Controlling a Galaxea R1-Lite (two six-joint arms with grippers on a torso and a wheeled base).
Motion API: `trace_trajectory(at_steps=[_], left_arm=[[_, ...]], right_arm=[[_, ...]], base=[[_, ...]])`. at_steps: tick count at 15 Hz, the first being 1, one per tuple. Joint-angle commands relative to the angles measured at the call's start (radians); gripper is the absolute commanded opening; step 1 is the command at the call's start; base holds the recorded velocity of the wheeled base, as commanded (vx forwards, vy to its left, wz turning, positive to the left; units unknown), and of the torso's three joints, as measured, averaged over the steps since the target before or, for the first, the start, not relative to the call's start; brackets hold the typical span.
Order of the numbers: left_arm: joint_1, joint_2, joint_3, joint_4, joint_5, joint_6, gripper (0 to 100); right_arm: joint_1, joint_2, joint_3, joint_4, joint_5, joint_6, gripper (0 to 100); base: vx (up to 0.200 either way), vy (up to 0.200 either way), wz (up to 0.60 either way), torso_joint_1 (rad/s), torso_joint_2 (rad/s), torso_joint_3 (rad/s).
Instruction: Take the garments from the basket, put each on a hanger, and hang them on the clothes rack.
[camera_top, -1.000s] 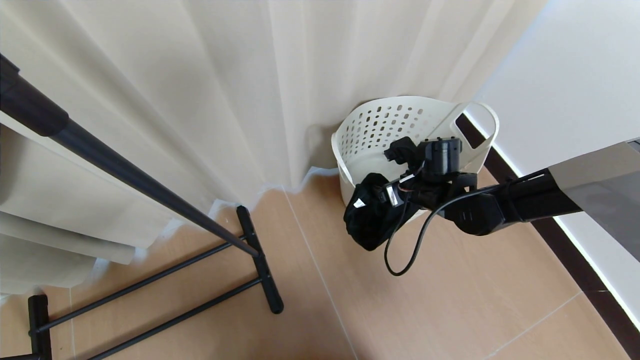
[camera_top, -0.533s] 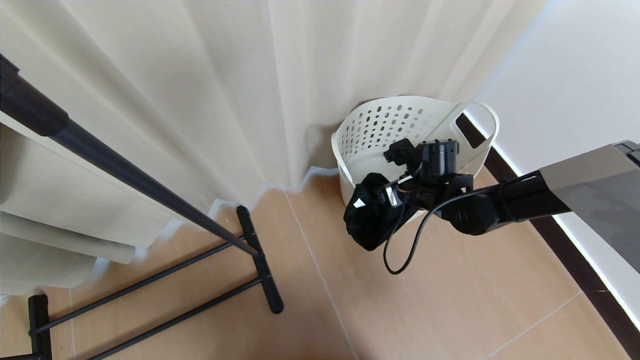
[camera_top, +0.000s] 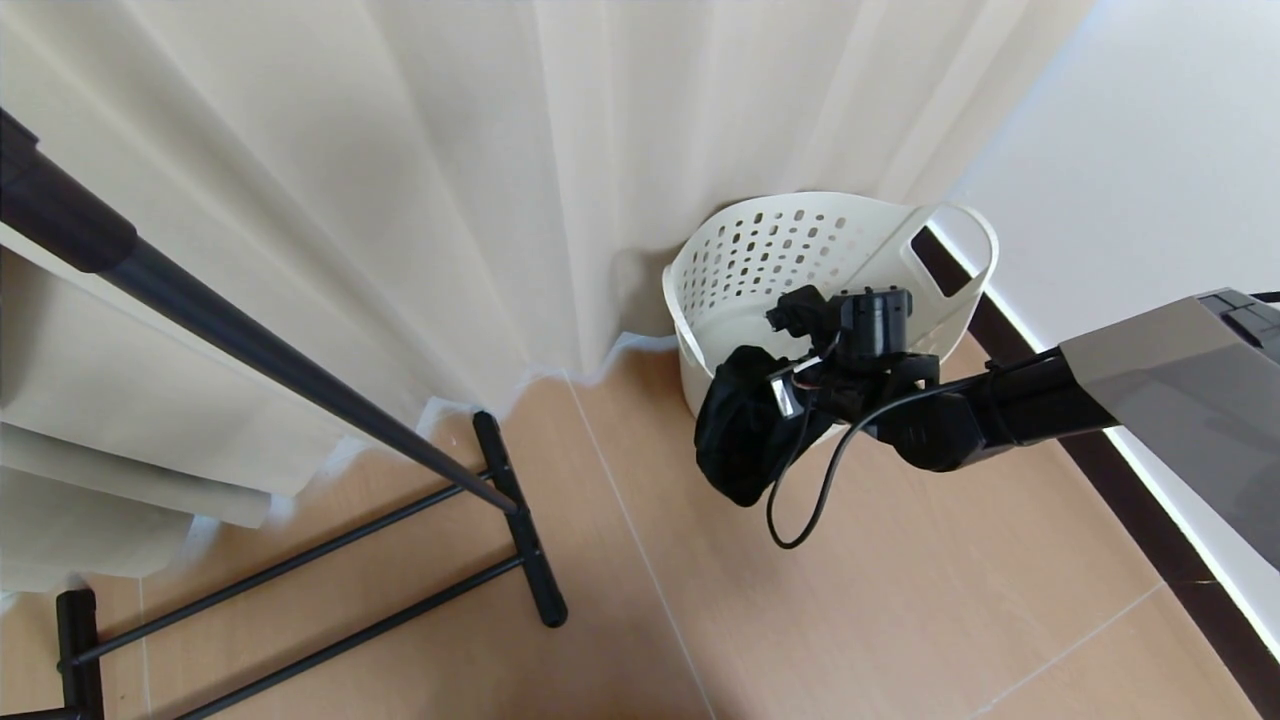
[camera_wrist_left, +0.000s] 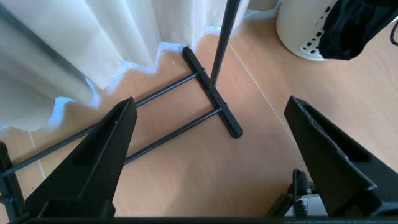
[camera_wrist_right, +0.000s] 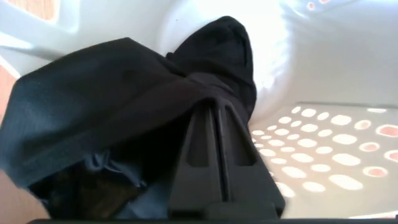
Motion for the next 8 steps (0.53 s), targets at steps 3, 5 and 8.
trace_trajectory(at_steps=[3, 5, 8], left_arm=[[0.0, -0.001, 0.0, 0.0, 0.0, 0.0, 100], [0.0, -0.001, 0.0, 0.0, 0.0, 0.0, 100], [0.0, -0.001, 0.0, 0.0, 0.0, 0.0, 100]], right_arm=[[0.002, 0.002, 0.016, -0.079, -0.001, -0.002, 0], [0.014, -0.037, 0.085, -0.144, -0.002, -0.002, 0], [0.071, -0.202, 0.265, -0.252, -0.011, -0.003, 0]], base=[[0.0, 0.0, 0.0, 0.0, 0.0, 0.0], [0.0, 0.0, 0.0, 0.0, 0.0, 0.0], [0.0, 0.0, 0.0, 0.0, 0.0, 0.0]])
